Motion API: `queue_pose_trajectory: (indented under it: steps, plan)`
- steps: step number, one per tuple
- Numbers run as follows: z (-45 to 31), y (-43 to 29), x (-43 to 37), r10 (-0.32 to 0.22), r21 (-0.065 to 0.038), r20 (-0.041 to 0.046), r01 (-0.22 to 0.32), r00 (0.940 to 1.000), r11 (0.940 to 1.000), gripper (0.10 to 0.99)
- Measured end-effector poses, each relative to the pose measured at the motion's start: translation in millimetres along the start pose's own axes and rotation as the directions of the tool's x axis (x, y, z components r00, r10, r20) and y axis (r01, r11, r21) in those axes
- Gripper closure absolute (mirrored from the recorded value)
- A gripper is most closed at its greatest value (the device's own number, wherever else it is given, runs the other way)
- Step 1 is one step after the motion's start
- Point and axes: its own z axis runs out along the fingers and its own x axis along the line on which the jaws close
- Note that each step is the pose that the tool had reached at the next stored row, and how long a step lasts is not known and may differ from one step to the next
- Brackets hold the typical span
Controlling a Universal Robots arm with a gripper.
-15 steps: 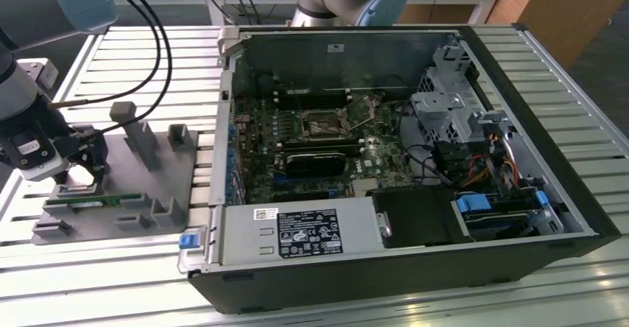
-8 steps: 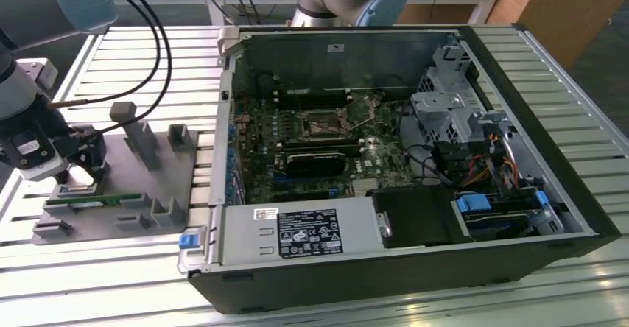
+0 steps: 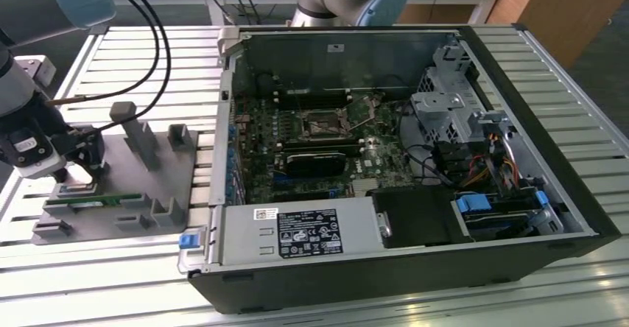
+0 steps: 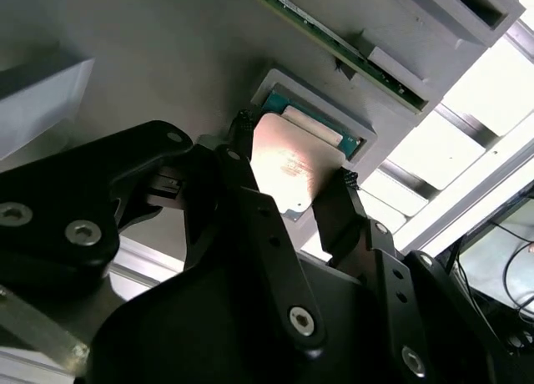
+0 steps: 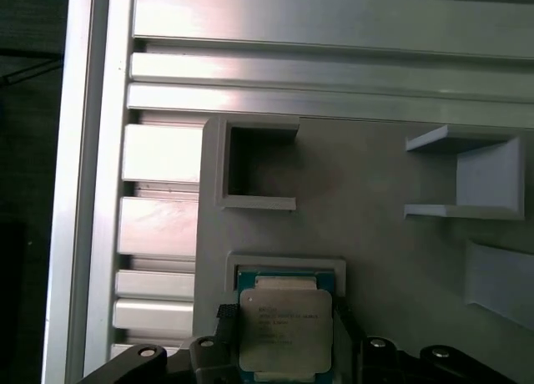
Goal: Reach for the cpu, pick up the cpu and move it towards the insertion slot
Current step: 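Pick up the cpu and move it towards the insertion slot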
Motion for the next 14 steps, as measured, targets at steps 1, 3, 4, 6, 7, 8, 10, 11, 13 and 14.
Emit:
queue_pose_trajectory:
  steps: [1, 3, 4, 6, 7, 8, 10, 11, 13, 14]
  plan:
    - [-0.5, 0.0, 0.0, 0.000, 0.000, 0.0000, 0.000, 1.0000, 1.0000, 0.549]
    - [-1.4, 0.1, 0.0, 0.000, 0.000, 0.0000, 0.000, 1.0000, 1.0000, 0.549]
    - [-1.7, 0.1, 0.0, 0.000, 0.000, 0.0000, 0.000, 1.0000, 1.0000, 0.549]
    - [-2.4, 0.1, 0.0, 0.000, 0.000, 0.0001, 0.000, 1.0000, 1.0000, 0.549]
    - [-2.8, 0.1, 0.0, 0.000, 0.000, 0.0000, 0.000, 1.0000, 1.0000, 0.549]
    - [-3.3, 0.1, 0.0, 0.000, 0.000, -0.0001, 0.000, 1.0000, 1.0000, 0.549]
    - [-4.2, 0.2, 0.0, 0.000, 0.000, -0.0001, 0.000, 1.0000, 1.0000, 0.549]
    - [-4.8, 0.2, 0.0, 0.000, 0.000, -0.0001, 0.000, 1.0000, 1.0000, 0.549]
    - [-6.0, 0.3, 0.0, 0.000, 0.000, -0.0001, 0.000, 1.0000, 1.0000, 0.549]
    - [-6.5, 0.3, 0.0, 0.000, 0.000, 0.0000, 0.000, 1.0000, 1.0000, 0.549]
